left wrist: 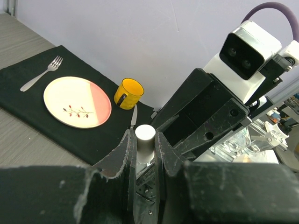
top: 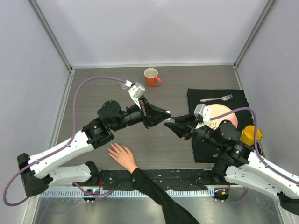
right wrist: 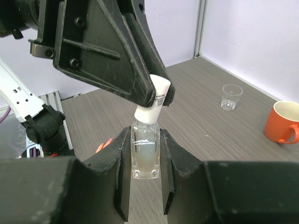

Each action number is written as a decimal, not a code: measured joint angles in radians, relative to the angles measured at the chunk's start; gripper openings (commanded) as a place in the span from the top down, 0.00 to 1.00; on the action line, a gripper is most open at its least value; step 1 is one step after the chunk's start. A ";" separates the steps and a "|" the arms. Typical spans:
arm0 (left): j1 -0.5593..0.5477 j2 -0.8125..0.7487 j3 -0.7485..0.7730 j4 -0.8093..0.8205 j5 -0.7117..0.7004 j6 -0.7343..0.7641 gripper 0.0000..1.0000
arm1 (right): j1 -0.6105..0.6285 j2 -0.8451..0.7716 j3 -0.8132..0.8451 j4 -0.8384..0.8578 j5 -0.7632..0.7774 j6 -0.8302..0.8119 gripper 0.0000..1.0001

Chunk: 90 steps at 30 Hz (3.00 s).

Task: Paint the nails

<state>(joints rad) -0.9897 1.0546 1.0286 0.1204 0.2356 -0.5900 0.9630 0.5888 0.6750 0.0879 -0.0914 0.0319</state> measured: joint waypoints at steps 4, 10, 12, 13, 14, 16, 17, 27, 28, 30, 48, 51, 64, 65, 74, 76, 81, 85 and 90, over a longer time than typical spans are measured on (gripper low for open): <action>-0.005 -0.011 -0.023 0.022 -0.008 0.000 1.00 | 0.000 0.000 -0.008 0.019 0.007 0.021 0.99; -0.014 -0.020 -0.043 0.070 -0.032 0.010 1.00 | 0.000 0.013 -0.019 0.076 0.021 0.071 0.99; -0.017 -0.024 -0.049 0.085 -0.044 0.027 1.00 | 0.000 0.021 -0.019 0.096 0.031 0.085 0.99; -0.019 -0.027 -0.055 0.095 -0.048 0.034 1.00 | 0.000 0.023 -0.019 0.101 0.034 0.089 0.99; -0.020 -0.031 -0.063 0.106 -0.051 0.042 1.00 | 0.000 0.024 -0.019 0.104 0.036 0.096 0.99; -0.024 -0.040 -0.079 0.127 -0.056 0.057 1.00 | 0.000 0.025 -0.019 0.106 0.036 0.106 0.99; -0.025 -0.048 -0.093 0.141 -0.058 0.066 1.00 | 0.001 0.025 -0.019 0.106 0.034 0.110 0.99; -0.031 -0.085 -0.121 0.160 -0.028 0.128 1.00 | 0.004 0.032 -0.003 0.102 -0.005 0.134 0.99; -0.030 -0.083 -0.111 0.153 -0.021 0.132 1.00 | 0.003 0.033 0.002 0.102 -0.008 0.137 0.99; -0.029 -0.082 -0.101 0.154 -0.004 0.141 1.00 | 0.003 0.032 0.008 0.106 -0.016 0.143 0.99; -0.028 -0.039 0.021 0.026 0.084 0.181 1.00 | -0.001 0.042 0.083 0.044 -0.106 0.127 0.99; -0.026 -0.030 0.043 0.004 0.092 0.184 1.00 | -0.003 0.043 0.090 0.041 -0.106 0.118 0.99; -0.026 -0.048 0.031 0.010 0.082 0.177 0.61 | -0.003 0.040 0.090 0.034 -0.106 0.113 0.99; -0.026 -0.054 0.031 0.004 0.077 0.174 0.55 | -0.003 0.040 0.090 0.037 -0.106 0.113 0.99; -0.033 -0.199 -0.054 -0.086 -0.030 0.180 0.06 | 0.002 0.026 0.085 0.103 -0.096 0.101 0.99; -0.034 -0.256 -0.068 -0.106 -0.040 0.180 0.06 | 0.001 0.026 0.085 0.121 -0.090 0.098 0.99; -0.034 -0.320 -0.054 -0.158 -0.081 0.172 0.06 | 0.001 0.028 0.085 0.143 -0.074 0.093 0.99; -0.036 -0.217 0.137 -0.304 -0.193 0.137 0.14 | 0.001 0.048 0.087 0.148 -0.030 0.080 0.99; -0.036 0.000 0.459 -0.448 -0.352 0.103 0.28 | 0.001 0.093 0.108 0.126 0.088 0.060 0.99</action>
<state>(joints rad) -1.0256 1.0546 1.4879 -0.3275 -0.1169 -0.4873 0.9642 0.6823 0.7826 0.2138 -0.0036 0.0917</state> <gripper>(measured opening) 0.767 0.300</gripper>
